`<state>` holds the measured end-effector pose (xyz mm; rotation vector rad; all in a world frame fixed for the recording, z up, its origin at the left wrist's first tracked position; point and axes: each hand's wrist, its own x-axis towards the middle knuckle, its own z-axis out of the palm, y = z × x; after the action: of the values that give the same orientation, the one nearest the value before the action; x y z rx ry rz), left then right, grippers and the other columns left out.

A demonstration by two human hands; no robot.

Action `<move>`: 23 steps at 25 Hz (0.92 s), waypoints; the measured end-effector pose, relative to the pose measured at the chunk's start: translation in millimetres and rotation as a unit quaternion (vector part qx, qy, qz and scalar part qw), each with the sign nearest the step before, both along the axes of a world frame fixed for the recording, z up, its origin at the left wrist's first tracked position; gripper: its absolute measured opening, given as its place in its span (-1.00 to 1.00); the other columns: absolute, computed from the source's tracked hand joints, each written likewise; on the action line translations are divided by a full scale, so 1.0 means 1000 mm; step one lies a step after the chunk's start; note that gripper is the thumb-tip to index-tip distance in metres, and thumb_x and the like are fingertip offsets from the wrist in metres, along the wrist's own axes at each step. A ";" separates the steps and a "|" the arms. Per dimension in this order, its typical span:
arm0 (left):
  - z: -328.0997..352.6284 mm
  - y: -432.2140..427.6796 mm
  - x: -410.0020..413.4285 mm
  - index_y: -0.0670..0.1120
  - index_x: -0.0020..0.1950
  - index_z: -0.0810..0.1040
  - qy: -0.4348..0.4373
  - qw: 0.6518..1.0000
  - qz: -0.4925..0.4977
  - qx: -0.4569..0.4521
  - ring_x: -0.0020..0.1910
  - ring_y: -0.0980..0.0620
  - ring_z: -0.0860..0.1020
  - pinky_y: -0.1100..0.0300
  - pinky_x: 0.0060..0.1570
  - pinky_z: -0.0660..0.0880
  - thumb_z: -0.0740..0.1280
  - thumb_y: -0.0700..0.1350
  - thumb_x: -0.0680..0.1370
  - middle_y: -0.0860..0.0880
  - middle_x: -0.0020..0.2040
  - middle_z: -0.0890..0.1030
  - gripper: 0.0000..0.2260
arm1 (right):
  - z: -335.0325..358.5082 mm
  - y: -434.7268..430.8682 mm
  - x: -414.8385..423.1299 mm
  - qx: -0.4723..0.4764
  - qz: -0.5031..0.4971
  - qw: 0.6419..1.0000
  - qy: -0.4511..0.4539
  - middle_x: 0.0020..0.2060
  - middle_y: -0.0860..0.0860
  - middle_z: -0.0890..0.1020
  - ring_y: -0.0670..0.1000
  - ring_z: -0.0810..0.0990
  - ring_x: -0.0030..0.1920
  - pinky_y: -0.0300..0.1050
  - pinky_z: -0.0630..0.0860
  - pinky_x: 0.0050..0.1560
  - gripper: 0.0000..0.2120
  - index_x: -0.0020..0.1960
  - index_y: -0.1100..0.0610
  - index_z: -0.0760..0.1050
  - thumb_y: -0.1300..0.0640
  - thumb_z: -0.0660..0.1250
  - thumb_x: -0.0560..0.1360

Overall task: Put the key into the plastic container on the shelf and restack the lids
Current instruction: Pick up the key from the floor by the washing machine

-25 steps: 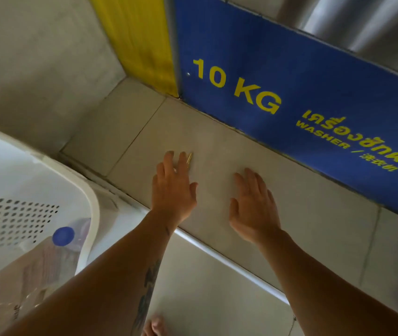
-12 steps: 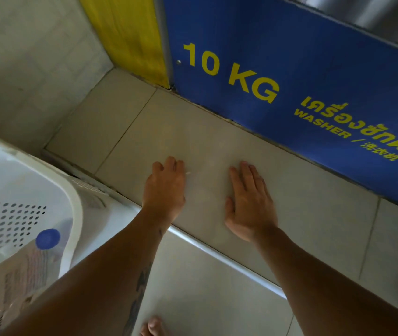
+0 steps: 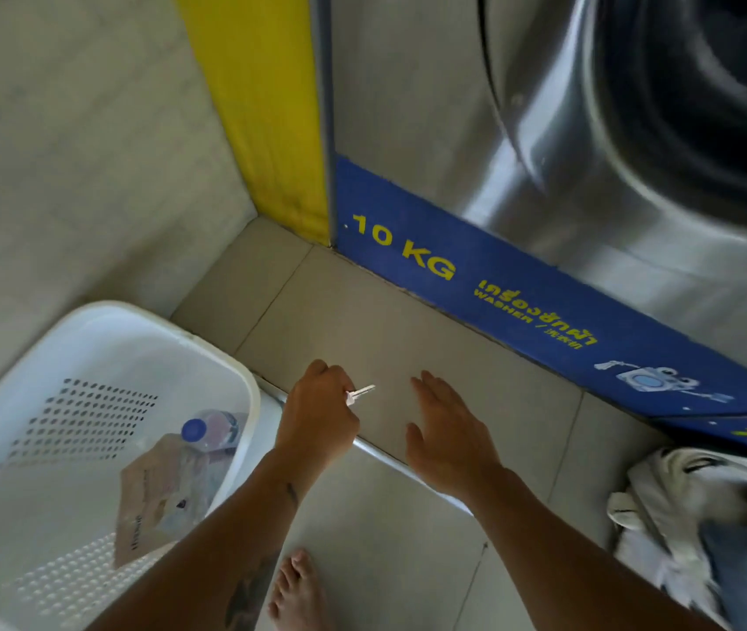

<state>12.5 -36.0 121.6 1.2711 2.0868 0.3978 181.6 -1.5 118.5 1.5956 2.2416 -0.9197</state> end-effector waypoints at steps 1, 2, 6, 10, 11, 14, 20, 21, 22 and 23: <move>0.024 -0.007 -0.001 -0.11 -0.12 0.55 -0.009 1.000 0.007 0.001 -0.25 0.00 0.44 0.21 -0.25 0.36 0.33 -0.33 0.46 0.00 -0.11 0.41 -0.87 | 0.027 -0.003 -0.001 0.004 0.005 1.000 0.003 0.59 -0.02 0.08 -0.02 0.01 0.56 -0.04 0.19 0.44 -0.38 0.58 0.07 0.05 0.08 0.17 0.57; 0.047 -0.014 -0.003 -0.11 -0.14 0.56 -0.018 1.000 0.014 0.003 -0.24 0.01 0.45 0.20 -0.21 0.39 0.34 -0.32 0.47 -0.01 -0.09 0.42 -0.88 | 0.054 -0.006 -0.002 0.007 0.012 1.000 0.003 0.58 -0.02 0.08 -0.02 0.02 0.56 -0.05 0.18 0.44 -0.39 0.58 0.07 0.05 0.08 0.17 0.58; 0.150 -0.042 -0.006 -0.11 -0.16 0.62 -0.049 0.997 0.046 0.037 -0.11 -0.02 0.54 0.28 -0.10 0.34 0.33 -0.33 0.48 -0.04 -0.02 0.50 -0.85 | 0.167 -0.020 -0.008 0.033 0.037 0.999 0.020 0.58 -0.01 0.10 -0.02 0.04 0.56 -0.03 0.19 0.44 -0.39 0.58 0.07 0.05 0.08 0.16 0.58; 0.245 -0.068 0.003 -0.14 -0.13 0.67 -0.081 0.985 0.126 0.084 -0.09 0.01 0.55 0.35 -0.16 0.31 0.30 -0.35 0.47 -0.04 -0.09 0.64 -0.81 | 0.258 -0.040 -0.010 0.071 0.070 0.993 0.061 0.58 -0.02 0.11 -0.02 0.06 0.56 -0.02 0.18 0.46 -0.39 0.58 0.06 0.05 0.07 0.13 0.57; 0.267 -0.075 0.008 -0.11 -0.13 0.67 -0.093 0.981 0.147 0.084 -0.12 0.01 0.56 0.37 -0.24 0.33 0.29 -0.34 0.48 -0.03 -0.13 0.65 -0.80 | 0.276 -0.047 -0.009 0.080 0.077 0.991 0.070 0.57 -0.01 0.12 -0.01 0.07 0.55 -0.02 0.18 0.46 -0.38 0.58 0.06 0.05 0.05 0.11 0.56; 0.325 -0.106 0.026 -0.04 -0.13 0.64 -0.099 0.975 0.175 0.099 -0.22 0.05 0.55 0.45 -0.37 0.37 0.26 -0.29 0.51 0.01 -0.18 0.64 -0.79 | 0.323 -0.074 0.002 0.099 0.115 0.984 0.091 0.57 0.01 0.15 0.00 0.08 0.55 -0.01 0.18 0.48 -0.39 0.57 0.09 0.06 0.05 0.09 0.55; 0.420 -0.221 0.056 -0.04 -0.14 0.60 -0.074 0.956 0.250 0.135 -0.25 -0.02 0.62 0.20 -0.31 0.51 0.20 -0.26 0.54 -0.06 -0.17 0.67 -0.79 | 0.412 -0.157 0.020 0.132 0.200 0.960 0.146 0.43 0.05 0.36 0.10 0.29 0.44 0.05 0.33 0.35 -0.53 0.45 0.14 0.25 0.12 0.13 0.55; 0.435 -0.246 0.057 -0.01 -0.15 0.60 -0.054 0.952 0.264 0.143 -0.25 0.02 0.62 0.23 -0.30 0.52 0.20 -0.26 0.54 -0.03 -0.18 0.67 -0.77 | 0.426 -0.175 0.018 0.135 0.222 0.953 0.156 0.39 0.04 0.39 0.11 0.33 0.41 0.04 0.36 0.31 -0.55 0.43 0.12 0.27 0.12 0.12 0.54; 0.446 -0.271 0.057 0.01 -0.14 0.61 -0.026 0.949 0.277 0.150 -0.25 0.07 0.60 0.28 -0.28 0.49 0.19 -0.26 0.54 0.00 -0.16 0.66 -0.75 | 0.438 -0.193 0.015 0.136 0.248 0.945 0.165 0.37 0.03 0.40 0.11 0.35 0.39 0.02 0.36 0.28 -0.55 0.43 0.11 0.27 0.11 0.11 0.54; 0.458 -0.300 0.056 0.03 -0.12 0.62 0.004 0.942 0.297 0.159 -0.25 0.09 0.57 0.30 -0.26 0.46 0.19 -0.26 0.54 0.02 -0.14 0.65 -0.74 | 0.452 -0.214 0.009 0.138 0.280 0.934 0.176 0.39 0.02 0.39 0.10 0.34 0.39 0.01 0.35 0.29 -0.53 0.45 0.09 0.26 0.09 0.11 0.55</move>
<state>68.0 -336.4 579.9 0.7693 2.4584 1.0288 191.0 -215.5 570.3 0.8104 2.9516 -0.7914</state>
